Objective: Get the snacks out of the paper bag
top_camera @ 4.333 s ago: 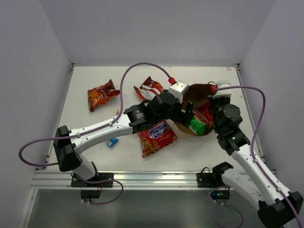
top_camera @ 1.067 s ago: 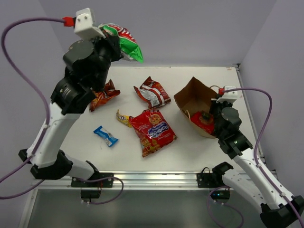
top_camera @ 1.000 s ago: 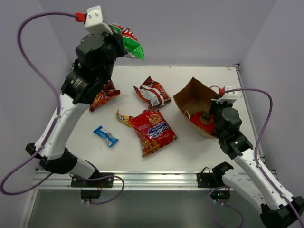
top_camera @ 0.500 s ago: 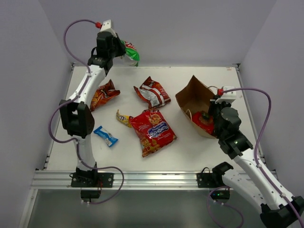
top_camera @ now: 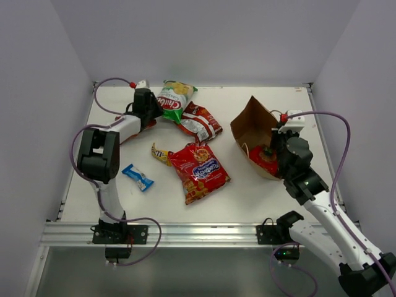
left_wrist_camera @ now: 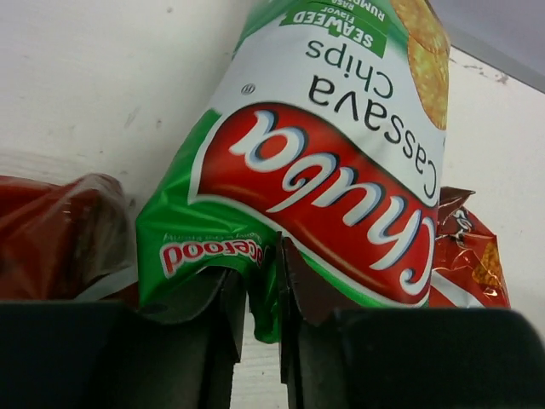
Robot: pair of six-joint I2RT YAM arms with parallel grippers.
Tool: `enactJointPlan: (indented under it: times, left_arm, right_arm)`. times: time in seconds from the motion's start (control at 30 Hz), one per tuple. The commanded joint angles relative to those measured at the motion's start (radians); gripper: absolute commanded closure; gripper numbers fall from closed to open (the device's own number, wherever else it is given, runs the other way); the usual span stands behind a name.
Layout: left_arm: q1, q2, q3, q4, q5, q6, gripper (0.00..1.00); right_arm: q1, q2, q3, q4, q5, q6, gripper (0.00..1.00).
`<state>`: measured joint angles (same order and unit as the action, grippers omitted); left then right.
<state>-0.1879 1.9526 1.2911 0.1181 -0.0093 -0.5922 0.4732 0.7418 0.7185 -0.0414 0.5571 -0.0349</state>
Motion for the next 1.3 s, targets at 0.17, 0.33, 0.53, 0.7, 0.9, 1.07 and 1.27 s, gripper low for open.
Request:
enactJointPlan:
  times: [0.17, 0.33, 0.53, 0.7, 0.9, 1.07, 1.27]
  left_arm:
    - [0.013, -0.259, 0.048, -0.113, -0.091, 0.065, 0.15]
    - [-0.028, -0.406, 0.076, -0.215, 0.005, 0.104, 0.0]
    - [-0.263, -0.59, 0.039, -0.271, 0.034, 0.198, 0.0]
    - [-0.474, -0.681, -0.007, -0.29, 0.043, 0.219, 0.03]
    - [-0.735, -0.715, -0.027, -0.285, -0.053, 0.187, 0.07]
    - [-0.916, -0.661, -0.062, -0.19, -0.19, 0.228, 0.08]
    - [-1.004, -0.519, -0.004, -0.133, -0.279, 0.218, 0.08]
  right_arm:
    - [0.001, 0.044, 0.107, 0.03, 0.027, -0.132, 1.0]
    - [0.002, 0.074, 0.111, 0.13, 0.009, -0.247, 1.0]
    - [0.007, 0.08, 0.116, 0.219, -0.037, -0.358, 1.0]
    - [0.012, 0.053, 0.096, 0.32, -0.03, -0.407, 1.0]
    - [0.022, 0.018, 0.047, 0.38, -0.043, -0.441, 1.0]
    - [0.028, -0.002, 0.004, 0.362, -0.088, -0.43, 1.0]
    - [0.033, -0.021, -0.02, 0.328, -0.103, -0.407, 1.0]
